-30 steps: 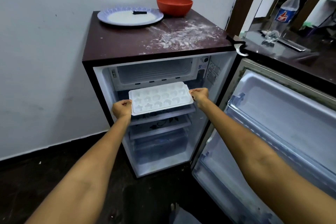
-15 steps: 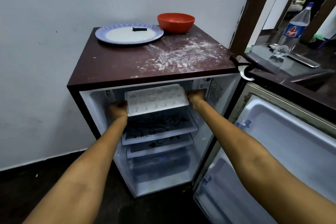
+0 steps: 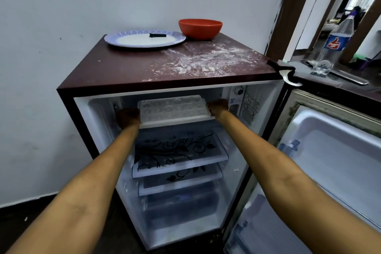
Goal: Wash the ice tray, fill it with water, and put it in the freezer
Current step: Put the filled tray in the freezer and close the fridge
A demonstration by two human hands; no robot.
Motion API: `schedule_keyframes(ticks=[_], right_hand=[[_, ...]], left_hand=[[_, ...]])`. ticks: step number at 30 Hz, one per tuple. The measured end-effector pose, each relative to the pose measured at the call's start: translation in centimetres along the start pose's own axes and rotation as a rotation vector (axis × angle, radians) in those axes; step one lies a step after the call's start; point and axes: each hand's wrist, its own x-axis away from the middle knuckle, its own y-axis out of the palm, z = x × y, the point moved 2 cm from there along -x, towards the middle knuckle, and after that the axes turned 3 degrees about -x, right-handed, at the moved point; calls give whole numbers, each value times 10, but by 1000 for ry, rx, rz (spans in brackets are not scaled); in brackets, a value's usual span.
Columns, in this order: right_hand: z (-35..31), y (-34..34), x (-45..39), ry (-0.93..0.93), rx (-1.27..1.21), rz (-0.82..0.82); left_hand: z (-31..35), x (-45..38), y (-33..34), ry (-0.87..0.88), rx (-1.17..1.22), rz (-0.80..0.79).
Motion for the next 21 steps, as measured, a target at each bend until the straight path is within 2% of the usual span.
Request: schedule_keyframes(ticks=[2,5,9,18,21], right_hand=[[-1,3,-7,9,-29,24],[-3,5,-14,-21,-81,87],[-9,6,-15,-53,-30,109],[-8,19,-18,-180,-132,157],[-9,21,-21,-161,-115,195]], left_hand=[[1,-6,2,7,-15,-75],[6,-12,8,-39,-98,-99],[13,-13,7,-21,-157,19],[12,-11,22,66,43,91],[15,-8,22,61,19,19]])
